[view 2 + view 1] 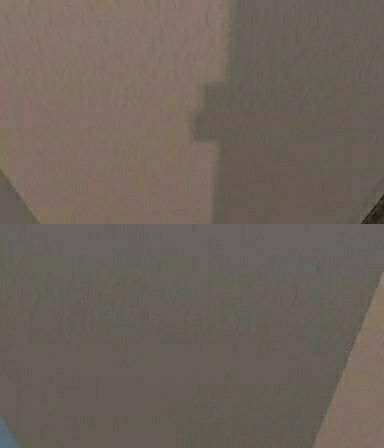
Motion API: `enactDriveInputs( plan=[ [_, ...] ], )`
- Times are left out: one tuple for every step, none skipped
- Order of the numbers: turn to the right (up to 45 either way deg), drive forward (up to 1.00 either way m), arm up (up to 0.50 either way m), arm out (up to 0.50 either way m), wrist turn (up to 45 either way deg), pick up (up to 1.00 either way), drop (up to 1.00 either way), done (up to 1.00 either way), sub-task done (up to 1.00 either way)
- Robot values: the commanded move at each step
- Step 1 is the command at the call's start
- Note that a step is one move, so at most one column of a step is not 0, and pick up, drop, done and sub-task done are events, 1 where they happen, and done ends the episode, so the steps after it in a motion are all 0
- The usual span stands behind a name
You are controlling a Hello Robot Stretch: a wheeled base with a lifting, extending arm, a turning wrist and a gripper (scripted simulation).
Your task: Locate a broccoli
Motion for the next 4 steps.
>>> enactDriveInputs(
  plan=[
    [0.0,0.3,0.0,0.0,0.0,0.0,0.0,0.0,0.0],
    [-45.0,0.0,0.0,0.0,0.0,0.0,0.0,0.0,0.0],
    [-36.0,0.0,0.0,0.0,0.0,0.0,0.0,0.0,0.0],
    [0.0,1.0,0.0,0.0,0.0,0.0,0.0,0.0,0.0]
  ],
)
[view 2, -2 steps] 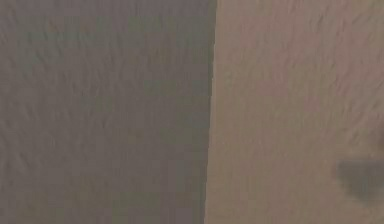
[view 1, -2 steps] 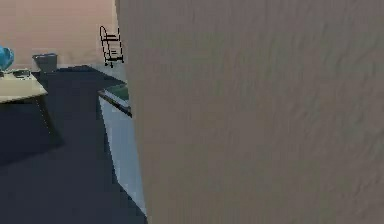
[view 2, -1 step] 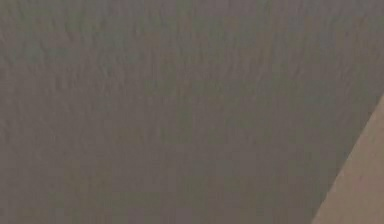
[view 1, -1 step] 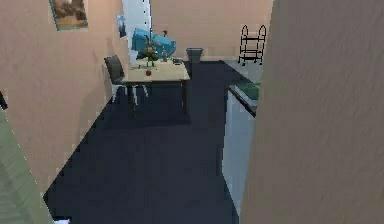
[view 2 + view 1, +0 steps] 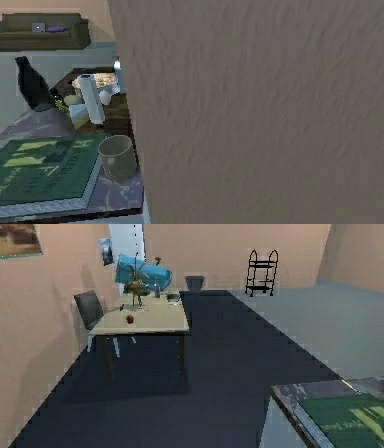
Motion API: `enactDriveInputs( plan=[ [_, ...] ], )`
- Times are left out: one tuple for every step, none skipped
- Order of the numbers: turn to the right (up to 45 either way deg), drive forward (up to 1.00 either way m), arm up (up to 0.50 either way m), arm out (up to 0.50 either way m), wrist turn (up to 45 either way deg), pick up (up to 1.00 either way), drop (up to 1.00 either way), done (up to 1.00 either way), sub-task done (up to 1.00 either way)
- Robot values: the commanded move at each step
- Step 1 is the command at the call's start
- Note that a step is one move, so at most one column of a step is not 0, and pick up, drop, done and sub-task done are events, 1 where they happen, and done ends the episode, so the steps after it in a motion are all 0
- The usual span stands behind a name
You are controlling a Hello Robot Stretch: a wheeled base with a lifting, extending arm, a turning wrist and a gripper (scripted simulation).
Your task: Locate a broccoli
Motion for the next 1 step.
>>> enactDriveInputs(
  plan=[
    [-3.0,0.0,0.0,0.0,0.0,0.0,0.0,0.0,0.0]
  ],
)
